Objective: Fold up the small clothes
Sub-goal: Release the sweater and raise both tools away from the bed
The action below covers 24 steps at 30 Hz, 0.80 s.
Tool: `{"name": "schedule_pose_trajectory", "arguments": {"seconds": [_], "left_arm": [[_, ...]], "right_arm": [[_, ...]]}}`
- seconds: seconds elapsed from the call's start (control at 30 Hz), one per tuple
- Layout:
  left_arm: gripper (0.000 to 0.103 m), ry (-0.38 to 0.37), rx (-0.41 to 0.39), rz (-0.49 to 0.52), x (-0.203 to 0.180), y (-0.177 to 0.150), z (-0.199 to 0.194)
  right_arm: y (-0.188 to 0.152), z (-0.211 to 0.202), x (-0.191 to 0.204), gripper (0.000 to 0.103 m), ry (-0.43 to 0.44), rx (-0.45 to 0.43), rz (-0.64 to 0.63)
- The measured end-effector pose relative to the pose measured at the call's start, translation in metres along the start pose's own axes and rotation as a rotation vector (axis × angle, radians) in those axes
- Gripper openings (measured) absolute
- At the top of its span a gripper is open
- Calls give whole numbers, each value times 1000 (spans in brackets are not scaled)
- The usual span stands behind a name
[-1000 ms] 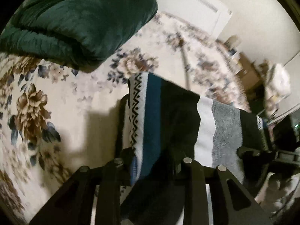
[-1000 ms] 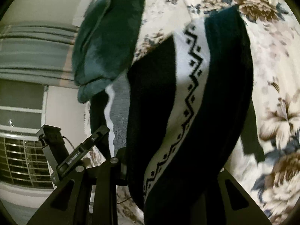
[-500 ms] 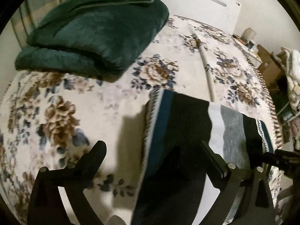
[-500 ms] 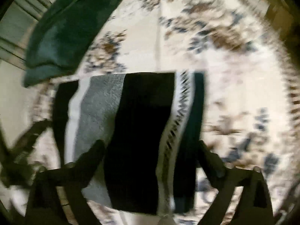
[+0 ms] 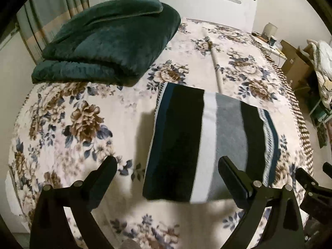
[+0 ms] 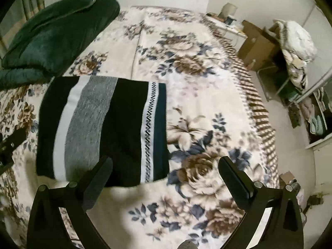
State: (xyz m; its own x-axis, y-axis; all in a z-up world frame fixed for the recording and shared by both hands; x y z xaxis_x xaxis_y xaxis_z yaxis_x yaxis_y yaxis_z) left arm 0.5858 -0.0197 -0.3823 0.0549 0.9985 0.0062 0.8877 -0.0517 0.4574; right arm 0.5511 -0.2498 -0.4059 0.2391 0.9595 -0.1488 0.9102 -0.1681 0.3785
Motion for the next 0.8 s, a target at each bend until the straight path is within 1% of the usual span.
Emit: {"name": "schedule_pose_trajectory", "arguments": {"seconds": [0.07, 0.2, 0.33, 0.5, 0.73, 0.8], "left_arm": [[99, 0, -9, 8, -3, -4, -20], [99, 5, -39, 11, -4, -15, -72], [99, 11, -78, 8, -3, -27, -128], [99, -10, -105, 20, -9, -47, -194], [99, -30, -187, 50, -21, -64, -282], [99, -27, -208, 58, -22, -66, -300]], "right_arm": [[-6, -24, -8, 103, -9, -18, 13], [-17, -80, -22, 103, -14, -65, 41], [-29, -149, -35, 103, -15, -126, 52], [-53, -228, -43, 103, -18, -188, 38], [-88, -331, -63, 103, -14, -272, 44], [-96, -357, -70, 103, -17, -300, 48]]}}
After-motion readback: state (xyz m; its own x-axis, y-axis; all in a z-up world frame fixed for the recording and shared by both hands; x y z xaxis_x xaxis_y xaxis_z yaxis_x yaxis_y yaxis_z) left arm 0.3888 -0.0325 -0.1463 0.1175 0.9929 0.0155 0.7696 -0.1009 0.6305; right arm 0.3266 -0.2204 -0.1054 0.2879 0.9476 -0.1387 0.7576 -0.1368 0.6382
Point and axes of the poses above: each gripper's, at about its wrist camera, not at the fingertips, and z roughly the way its jaws point, x to its left, y to its top, the point moved 6 cm from there along z, roughly the way its jaws point, and after that the axes turned 2 degrees about x, right-handed, at the moved point
